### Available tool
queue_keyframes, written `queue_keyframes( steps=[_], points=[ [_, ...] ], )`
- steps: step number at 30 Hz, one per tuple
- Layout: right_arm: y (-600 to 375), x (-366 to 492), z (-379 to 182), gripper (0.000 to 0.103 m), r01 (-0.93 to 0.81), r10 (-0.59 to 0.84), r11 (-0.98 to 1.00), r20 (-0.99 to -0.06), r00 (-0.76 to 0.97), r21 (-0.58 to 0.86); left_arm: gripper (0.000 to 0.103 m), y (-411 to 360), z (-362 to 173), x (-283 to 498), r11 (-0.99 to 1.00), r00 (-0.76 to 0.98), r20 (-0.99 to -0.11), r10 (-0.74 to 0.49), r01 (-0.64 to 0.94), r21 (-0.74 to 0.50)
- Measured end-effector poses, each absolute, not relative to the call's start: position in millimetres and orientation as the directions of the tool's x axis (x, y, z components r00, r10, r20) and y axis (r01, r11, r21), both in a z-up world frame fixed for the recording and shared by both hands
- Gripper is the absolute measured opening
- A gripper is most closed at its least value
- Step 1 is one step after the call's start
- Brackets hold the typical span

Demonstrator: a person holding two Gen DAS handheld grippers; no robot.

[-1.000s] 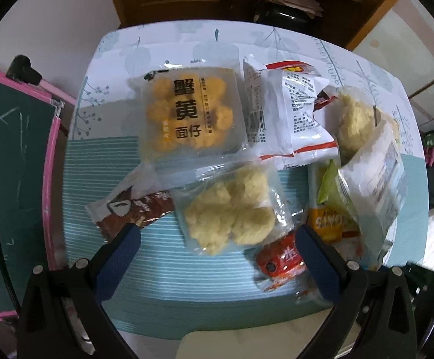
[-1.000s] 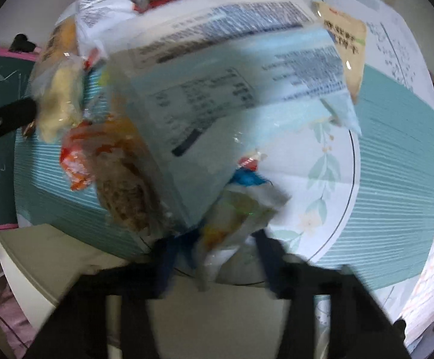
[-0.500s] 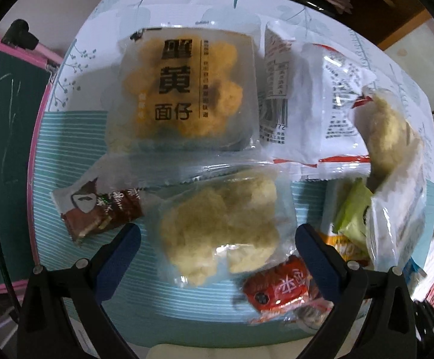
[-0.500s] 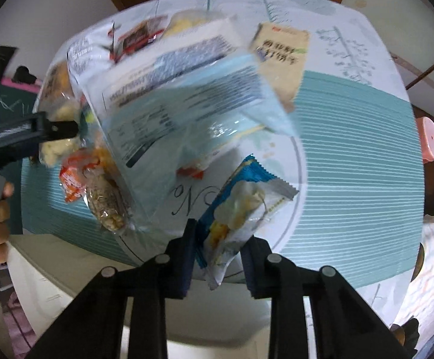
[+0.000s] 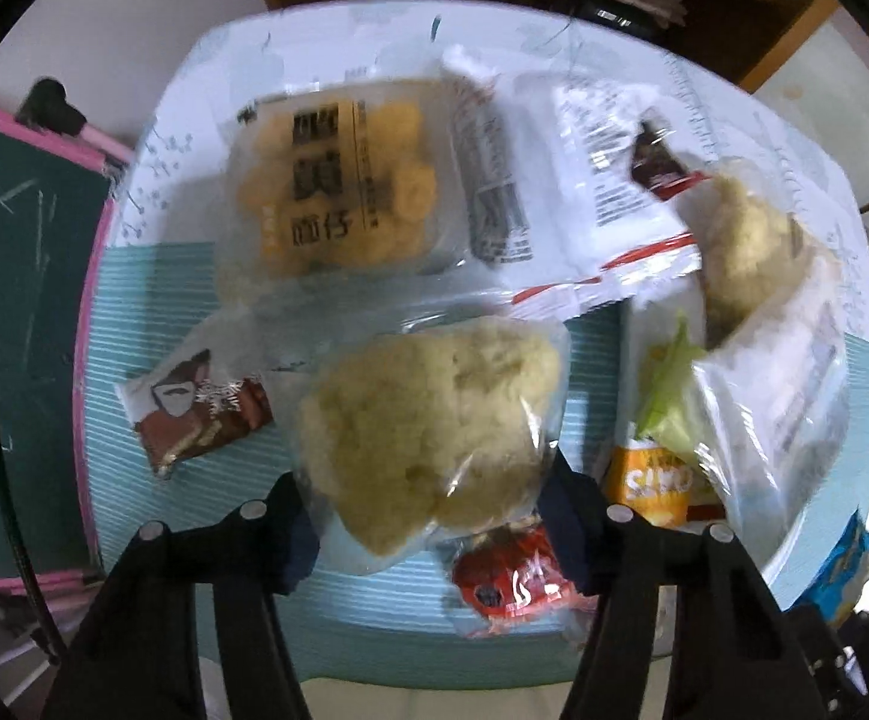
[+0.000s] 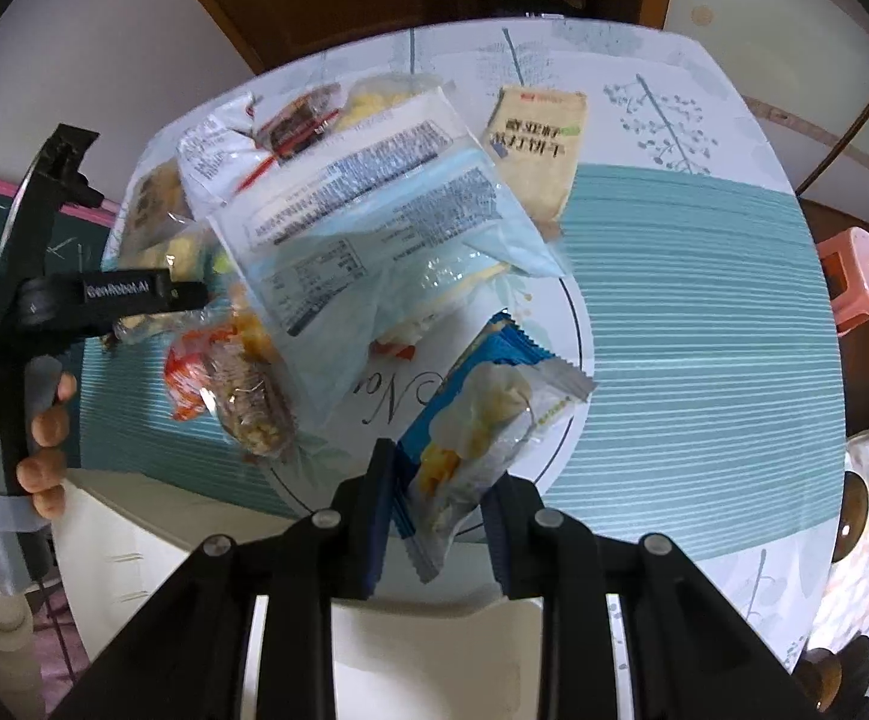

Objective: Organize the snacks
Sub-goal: 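Grasp the clear cracker bag with left tool while right tool grasps blue wrapper, then carry both snacks over the white tray and release them inside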

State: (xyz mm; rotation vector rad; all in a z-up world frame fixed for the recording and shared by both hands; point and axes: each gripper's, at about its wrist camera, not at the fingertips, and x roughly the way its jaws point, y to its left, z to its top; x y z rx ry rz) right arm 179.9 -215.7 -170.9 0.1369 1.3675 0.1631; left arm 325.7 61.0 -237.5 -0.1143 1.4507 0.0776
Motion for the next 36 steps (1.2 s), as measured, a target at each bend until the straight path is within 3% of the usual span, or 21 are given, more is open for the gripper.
queue_keyframes(
  steps=[8,15,20,25,29,36],
  points=[
    [-221,151,-121,0.027,-0.044,0.224,0.974,-0.911,0.346,0.223,0.060,65,-153,274,0.995,0.292,-0.954,-0.066,-0.056,-0.086],
    [-208,102,-58,0.027,-0.137,0.290,0.957,-0.826,0.484,0.255,0.061,60,-57,183,0.995,0.499,-0.861,-0.096,0.054,-0.080],
    [-196,54,-23,0.027,-0.224,0.327,0.944,-0.770,0.548,0.242,0.061,54,-23,115,0.993,0.591,-0.798,-0.114,0.098,-0.069],
    [-182,13,-12,0.027,-0.280,0.335,0.939,-0.726,0.600,0.202,0.061,47,-17,62,0.993,0.658,-0.744,-0.119,0.093,-0.077],
    [-176,-6,-19,0.027,-0.273,0.308,0.947,-0.713,0.631,0.167,0.062,44,-35,44,0.992,0.652,-0.748,-0.121,0.066,-0.103],
    [-169,-20,-47,0.028,-0.228,0.225,0.969,-0.739,0.635,0.099,0.062,34,-68,29,0.998,0.642,-0.764,-0.058,0.040,-0.042]
  ],
)
